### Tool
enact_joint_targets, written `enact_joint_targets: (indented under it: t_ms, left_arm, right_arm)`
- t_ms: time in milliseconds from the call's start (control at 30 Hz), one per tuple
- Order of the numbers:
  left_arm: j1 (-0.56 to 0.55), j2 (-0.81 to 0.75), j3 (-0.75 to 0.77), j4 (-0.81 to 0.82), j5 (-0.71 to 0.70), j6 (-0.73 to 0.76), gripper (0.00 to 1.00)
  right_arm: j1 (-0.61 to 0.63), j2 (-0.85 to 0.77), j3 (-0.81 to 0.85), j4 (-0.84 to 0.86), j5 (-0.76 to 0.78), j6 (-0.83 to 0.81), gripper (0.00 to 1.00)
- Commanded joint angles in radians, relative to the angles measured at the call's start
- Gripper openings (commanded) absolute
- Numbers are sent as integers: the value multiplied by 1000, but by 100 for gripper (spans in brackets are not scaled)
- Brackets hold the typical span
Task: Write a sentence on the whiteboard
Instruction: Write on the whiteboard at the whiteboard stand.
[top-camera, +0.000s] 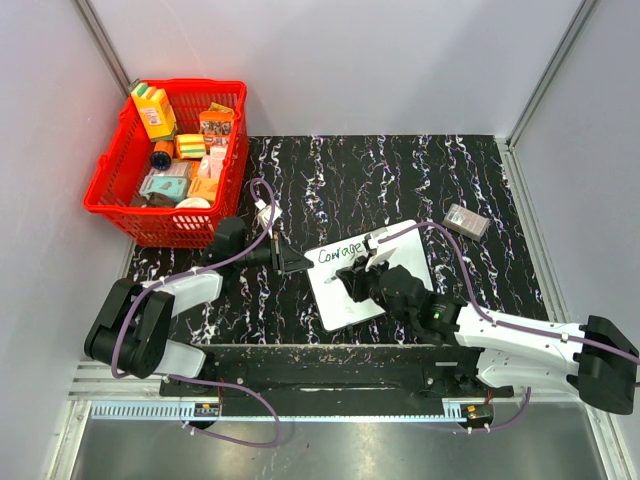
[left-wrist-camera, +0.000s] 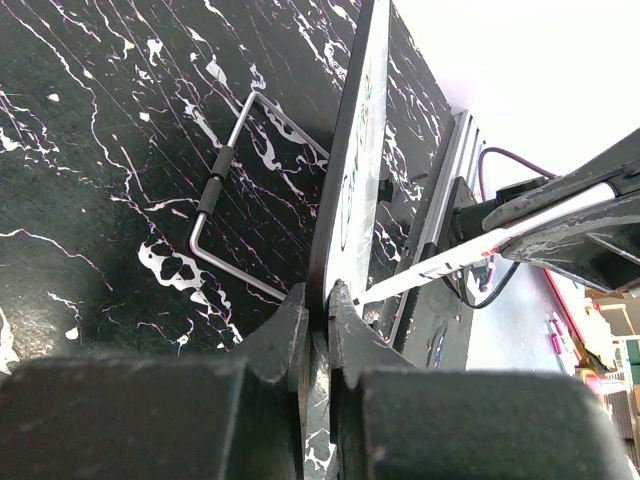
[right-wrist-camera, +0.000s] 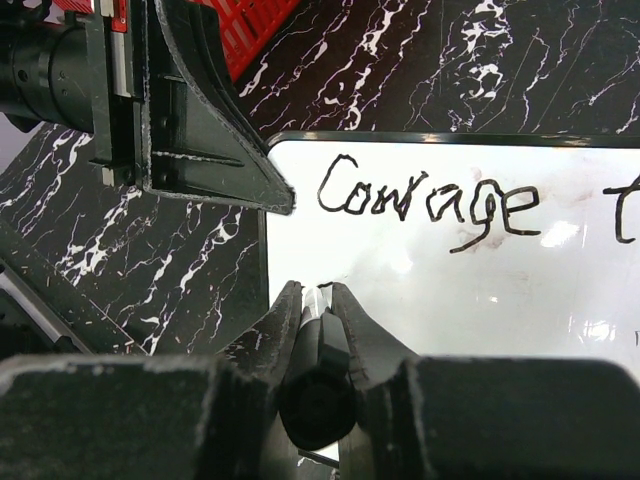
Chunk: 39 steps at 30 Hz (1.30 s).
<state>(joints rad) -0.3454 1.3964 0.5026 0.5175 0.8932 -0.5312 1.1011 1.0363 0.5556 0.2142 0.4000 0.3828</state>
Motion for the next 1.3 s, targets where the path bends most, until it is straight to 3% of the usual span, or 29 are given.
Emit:
enact_joint_targets:
  t_ms: [0, 1267]
  left_arm:
    - [-4, 27, 1, -30, -85, 152, 0]
    - [-4, 27, -1, -33, -88, 154, 0]
  right_arm:
    - [8, 7, 12, 14, -7, 8, 0]
    - [8, -71, -42, -64, 83, 36, 0]
